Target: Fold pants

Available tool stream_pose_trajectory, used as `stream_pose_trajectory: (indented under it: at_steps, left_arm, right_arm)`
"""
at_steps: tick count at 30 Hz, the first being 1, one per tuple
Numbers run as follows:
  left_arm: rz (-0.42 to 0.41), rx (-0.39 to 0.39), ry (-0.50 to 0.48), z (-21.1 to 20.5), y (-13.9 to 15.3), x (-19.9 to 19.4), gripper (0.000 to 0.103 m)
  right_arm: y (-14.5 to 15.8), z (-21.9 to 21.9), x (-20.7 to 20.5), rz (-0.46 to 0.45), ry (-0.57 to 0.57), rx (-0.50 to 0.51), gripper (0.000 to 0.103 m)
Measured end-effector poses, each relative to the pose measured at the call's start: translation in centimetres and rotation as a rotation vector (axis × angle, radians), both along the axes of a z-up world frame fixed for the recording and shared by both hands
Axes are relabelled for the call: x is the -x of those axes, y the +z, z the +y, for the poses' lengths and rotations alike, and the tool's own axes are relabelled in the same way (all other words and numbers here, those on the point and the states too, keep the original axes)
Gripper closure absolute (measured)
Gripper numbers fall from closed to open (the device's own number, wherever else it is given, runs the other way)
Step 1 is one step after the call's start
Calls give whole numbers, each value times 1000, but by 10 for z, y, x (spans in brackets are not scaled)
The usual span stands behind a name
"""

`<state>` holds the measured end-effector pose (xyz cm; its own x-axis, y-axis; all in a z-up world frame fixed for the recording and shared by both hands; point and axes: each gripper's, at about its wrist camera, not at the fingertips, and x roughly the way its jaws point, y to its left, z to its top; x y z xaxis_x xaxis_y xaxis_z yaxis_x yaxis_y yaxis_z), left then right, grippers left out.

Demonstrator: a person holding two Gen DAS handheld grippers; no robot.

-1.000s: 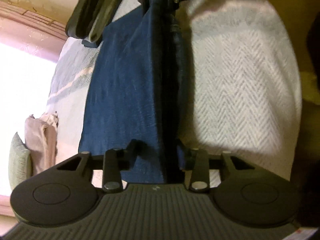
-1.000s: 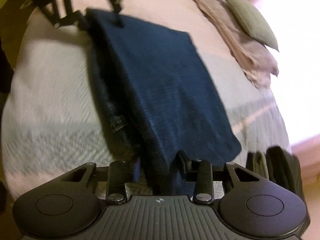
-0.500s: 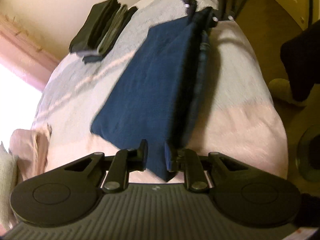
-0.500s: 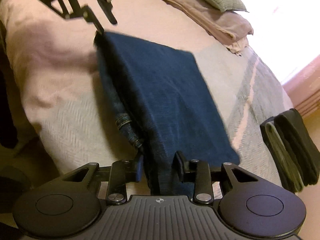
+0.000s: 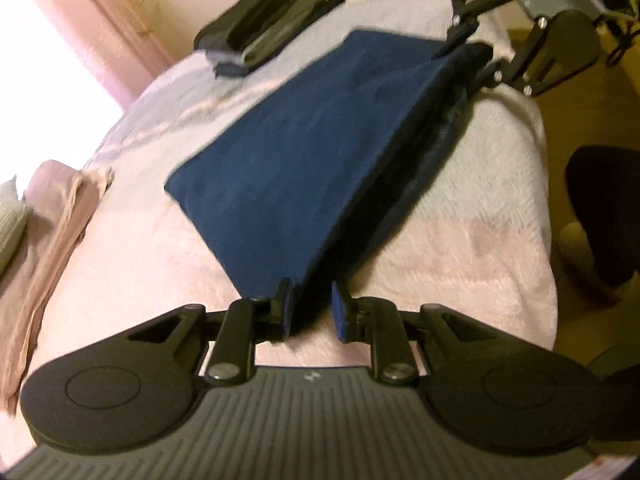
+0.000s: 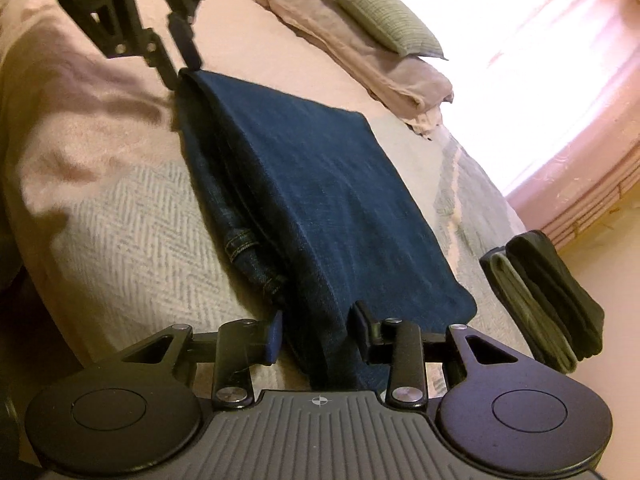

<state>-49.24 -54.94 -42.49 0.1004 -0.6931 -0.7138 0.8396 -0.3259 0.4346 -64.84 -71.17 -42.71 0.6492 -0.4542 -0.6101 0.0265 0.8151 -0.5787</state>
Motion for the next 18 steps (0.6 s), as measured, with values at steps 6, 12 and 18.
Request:
stream_pose_trajectory:
  at_steps: [6, 12, 18]
  left_arm:
    - [-24, -11, 102, 7, -4, 15, 85]
    - [-28, 4, 119, 17, -2, 22, 85]
    - [-21, 13, 120, 20, -1, 24, 83]
  right_arm:
    - [5, 12, -5, 19, -87, 14, 67]
    - [28, 30, 12, -18, -127, -55, 61]
    - [50, 23, 18, -97, -161, -187, 61]
